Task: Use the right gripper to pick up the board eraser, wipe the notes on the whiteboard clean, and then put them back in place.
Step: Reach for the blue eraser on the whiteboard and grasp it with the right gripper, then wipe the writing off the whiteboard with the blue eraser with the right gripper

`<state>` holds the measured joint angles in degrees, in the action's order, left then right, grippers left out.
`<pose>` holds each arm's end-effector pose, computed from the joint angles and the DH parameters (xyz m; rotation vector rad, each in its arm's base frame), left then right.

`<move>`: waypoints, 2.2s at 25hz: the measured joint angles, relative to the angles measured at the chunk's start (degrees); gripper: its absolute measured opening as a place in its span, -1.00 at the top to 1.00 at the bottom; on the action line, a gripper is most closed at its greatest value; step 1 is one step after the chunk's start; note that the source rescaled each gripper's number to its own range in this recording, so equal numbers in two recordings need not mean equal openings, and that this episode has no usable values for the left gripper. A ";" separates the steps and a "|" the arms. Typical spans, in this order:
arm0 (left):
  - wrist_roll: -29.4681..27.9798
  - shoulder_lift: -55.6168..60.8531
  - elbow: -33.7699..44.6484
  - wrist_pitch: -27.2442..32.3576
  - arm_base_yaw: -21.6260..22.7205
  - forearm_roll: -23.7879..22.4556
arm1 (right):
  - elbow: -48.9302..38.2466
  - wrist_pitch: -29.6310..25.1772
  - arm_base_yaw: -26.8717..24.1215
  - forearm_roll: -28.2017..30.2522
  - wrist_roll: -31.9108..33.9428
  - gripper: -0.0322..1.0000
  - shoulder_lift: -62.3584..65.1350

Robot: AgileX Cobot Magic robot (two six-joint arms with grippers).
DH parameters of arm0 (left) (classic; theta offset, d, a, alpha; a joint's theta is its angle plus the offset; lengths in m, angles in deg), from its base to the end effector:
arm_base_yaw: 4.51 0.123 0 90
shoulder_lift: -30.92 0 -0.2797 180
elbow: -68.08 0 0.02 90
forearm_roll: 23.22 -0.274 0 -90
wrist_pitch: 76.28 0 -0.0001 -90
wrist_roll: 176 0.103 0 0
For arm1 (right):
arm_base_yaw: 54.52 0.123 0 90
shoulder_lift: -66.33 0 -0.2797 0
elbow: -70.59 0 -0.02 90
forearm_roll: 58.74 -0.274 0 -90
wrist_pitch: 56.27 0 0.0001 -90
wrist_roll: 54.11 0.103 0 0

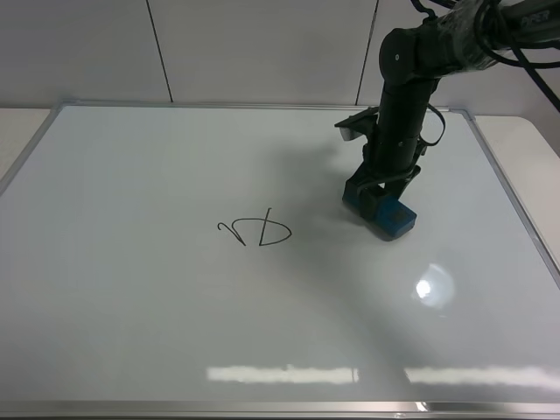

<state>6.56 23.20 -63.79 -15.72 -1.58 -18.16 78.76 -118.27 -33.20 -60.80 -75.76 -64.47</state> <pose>0.0307 -0.0064 0.2853 -0.0022 2.0289 -0.0450 0.3863 0.1543 0.1012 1.0950 -2.8579 -0.0479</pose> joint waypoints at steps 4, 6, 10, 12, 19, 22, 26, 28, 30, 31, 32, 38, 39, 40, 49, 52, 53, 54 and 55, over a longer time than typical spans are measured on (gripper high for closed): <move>0.00 0.00 0.00 0.00 0.00 0.00 | 0.00 -0.45 0.00 1.24 0.73 0.88 0.00; 0.00 0.00 0.00 0.00 0.00 0.00 | 0.00 -0.59 0.00 2.05 1.03 0.88 0.00; 0.00 0.00 0.00 0.00 0.00 0.00 | 0.00 -0.59 0.78 2.72 1.42 0.88 0.66; 0.00 0.00 0.00 0.00 0.00 0.00 | 0.09 -0.64 1.59 2.81 1.43 0.88 1.24; 0.00 0.00 0.00 0.00 0.00 0.00 | 2.98 -2.13 6.54 2.86 -0.44 0.88 1.36; 0.00 0.00 0.00 0.00 0.00 0.00 | 5.35 -3.08 8.85 2.86 -1.98 0.88 1.36; 0.00 0.00 0.00 0.00 0.00 0.00 | 8.25 -4.30 11.76 2.87 -3.88 0.88 1.36; 0.00 0.00 0.00 0.00 0.00 0.00 | 9.09 -5.10 13.13 2.87 -4.81 0.88 1.36; 0.00 0.00 0.00 0.00 0.00 0.00 | 9.38 -5.53 14.27 2.92 -6.22 0.88 1.36; 0.00 0.00 0.00 0.00 0.00 0.00 | 9.38 -5.53 14.84 2.92 -6.99 0.88 1.36; 0.00 0.00 0.00 0.00 0.00 0.00 | 9.38 -5.58 15.39 2.92 -7.61 0.88 1.36; 0.00 0.00 0.00 0.00 0.00 0.00 | 9.43 -5.58 17.88 2.38 -10.79 0.88 1.36; 0.00 0.00 0.00 0.00 0.00 0.00 | 9.50 -5.66 18.20 2.05 -11.30 0.88 1.36; 0.00 0.00 0.00 0.00 0.00 0.00 | 9.55 -5.86 18.44 1.66 -11.43 0.88 1.36; 0.00 0.00 0.00 0.00 0.00 0.00 | 18.44 -7.51 21.16 -0.11 -11.80 0.88 -4.18; 0.00 0.00 0.00 0.00 0.00 0.00 | 20.76 -7.59 22.11 -0.34 -11.75 0.88 -6.50; 0.00 0.00 0.00 0.00 0.00 0.00 | 21.45 -7.59 22.49 -0.43 -11.75 0.88 -7.37; 0.00 0.00 0.00 0.00 0.00 0.00 | 21.90 -7.59 22.78 -0.56 -11.75 0.88 -8.10; 0.00 0.00 0.00 0.00 0.00 0.00 | 22.44 -7.65 23.18 -0.78 -11.75 0.88 -8.92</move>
<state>6.56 23.20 -63.79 -15.72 -1.58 -18.16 101.21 -125.93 -10.02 -61.57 -87.51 -73.40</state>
